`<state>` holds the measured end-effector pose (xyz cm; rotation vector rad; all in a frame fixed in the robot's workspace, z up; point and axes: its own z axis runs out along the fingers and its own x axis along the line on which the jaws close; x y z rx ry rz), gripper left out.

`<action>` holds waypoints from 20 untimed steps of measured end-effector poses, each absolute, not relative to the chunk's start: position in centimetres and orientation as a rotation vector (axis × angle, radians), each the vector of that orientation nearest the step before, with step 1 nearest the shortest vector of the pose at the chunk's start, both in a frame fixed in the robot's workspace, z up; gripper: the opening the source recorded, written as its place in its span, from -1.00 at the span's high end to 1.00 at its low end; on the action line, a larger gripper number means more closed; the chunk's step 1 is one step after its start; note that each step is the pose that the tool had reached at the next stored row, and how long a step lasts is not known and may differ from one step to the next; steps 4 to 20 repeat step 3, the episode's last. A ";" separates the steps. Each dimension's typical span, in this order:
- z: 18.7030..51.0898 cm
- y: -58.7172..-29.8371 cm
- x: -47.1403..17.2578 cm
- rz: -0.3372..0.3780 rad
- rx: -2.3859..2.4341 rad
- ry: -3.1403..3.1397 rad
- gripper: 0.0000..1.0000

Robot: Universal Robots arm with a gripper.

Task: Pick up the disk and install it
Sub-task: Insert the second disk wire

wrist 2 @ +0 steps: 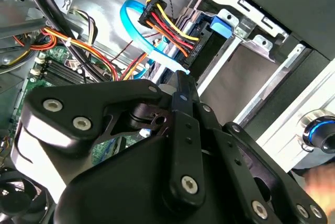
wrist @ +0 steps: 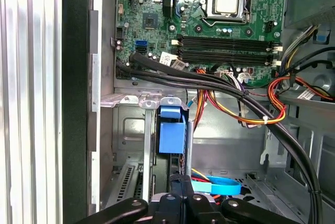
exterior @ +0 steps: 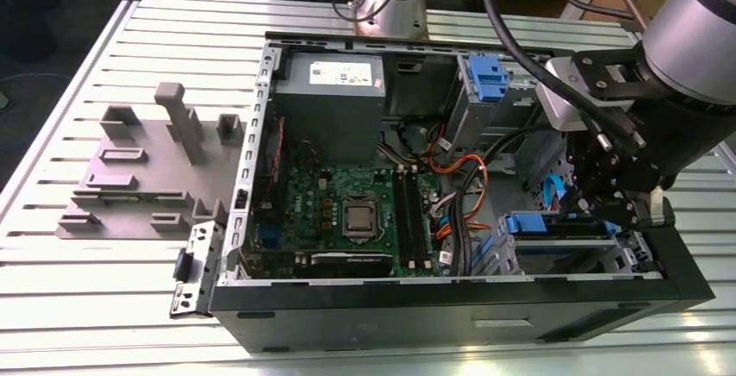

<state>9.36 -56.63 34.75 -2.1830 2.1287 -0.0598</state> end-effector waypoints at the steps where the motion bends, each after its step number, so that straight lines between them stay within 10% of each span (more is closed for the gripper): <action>1: 34.8 -56.6 9.4 -0.060 -2.183 2.129 0.79; 20: 34.8 -56.6 9.4 -0.060 -2.183 2.129 0.79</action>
